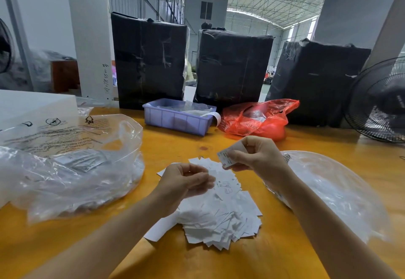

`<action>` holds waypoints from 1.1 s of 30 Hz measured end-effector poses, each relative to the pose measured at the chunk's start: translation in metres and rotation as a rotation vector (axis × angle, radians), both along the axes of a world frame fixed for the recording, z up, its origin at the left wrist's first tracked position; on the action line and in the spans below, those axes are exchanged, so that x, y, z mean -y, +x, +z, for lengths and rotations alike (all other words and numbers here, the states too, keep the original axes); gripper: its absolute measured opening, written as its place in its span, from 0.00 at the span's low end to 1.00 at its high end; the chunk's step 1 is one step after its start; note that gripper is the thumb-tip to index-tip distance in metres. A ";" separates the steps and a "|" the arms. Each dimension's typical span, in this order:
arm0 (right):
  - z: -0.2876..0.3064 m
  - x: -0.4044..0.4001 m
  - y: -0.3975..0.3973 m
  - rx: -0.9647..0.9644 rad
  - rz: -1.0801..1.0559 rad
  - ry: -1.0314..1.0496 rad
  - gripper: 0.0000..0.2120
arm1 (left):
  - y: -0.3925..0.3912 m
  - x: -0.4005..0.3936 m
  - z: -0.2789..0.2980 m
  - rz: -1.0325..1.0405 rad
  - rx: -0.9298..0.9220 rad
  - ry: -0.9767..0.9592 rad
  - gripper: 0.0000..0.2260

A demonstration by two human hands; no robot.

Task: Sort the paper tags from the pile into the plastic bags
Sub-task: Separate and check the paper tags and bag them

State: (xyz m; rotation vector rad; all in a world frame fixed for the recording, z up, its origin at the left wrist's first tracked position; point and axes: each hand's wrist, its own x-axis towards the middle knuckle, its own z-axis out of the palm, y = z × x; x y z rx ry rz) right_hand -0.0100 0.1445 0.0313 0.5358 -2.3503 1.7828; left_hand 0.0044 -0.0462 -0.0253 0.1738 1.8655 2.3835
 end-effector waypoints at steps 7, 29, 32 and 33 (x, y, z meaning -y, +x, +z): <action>-0.006 0.015 0.004 -0.032 -0.005 0.140 0.06 | 0.000 -0.004 0.000 0.081 -0.007 0.070 0.17; -0.021 0.034 0.005 -0.137 -0.210 0.190 0.06 | -0.003 -0.004 -0.004 0.212 -0.099 0.036 0.20; -0.023 0.035 0.004 -0.131 -0.192 0.195 0.05 | -0.003 -0.003 -0.005 0.216 -0.099 0.033 0.16; -0.023 0.035 0.004 -0.124 -0.184 0.188 0.05 | -0.004 -0.003 -0.005 0.218 -0.100 0.034 0.15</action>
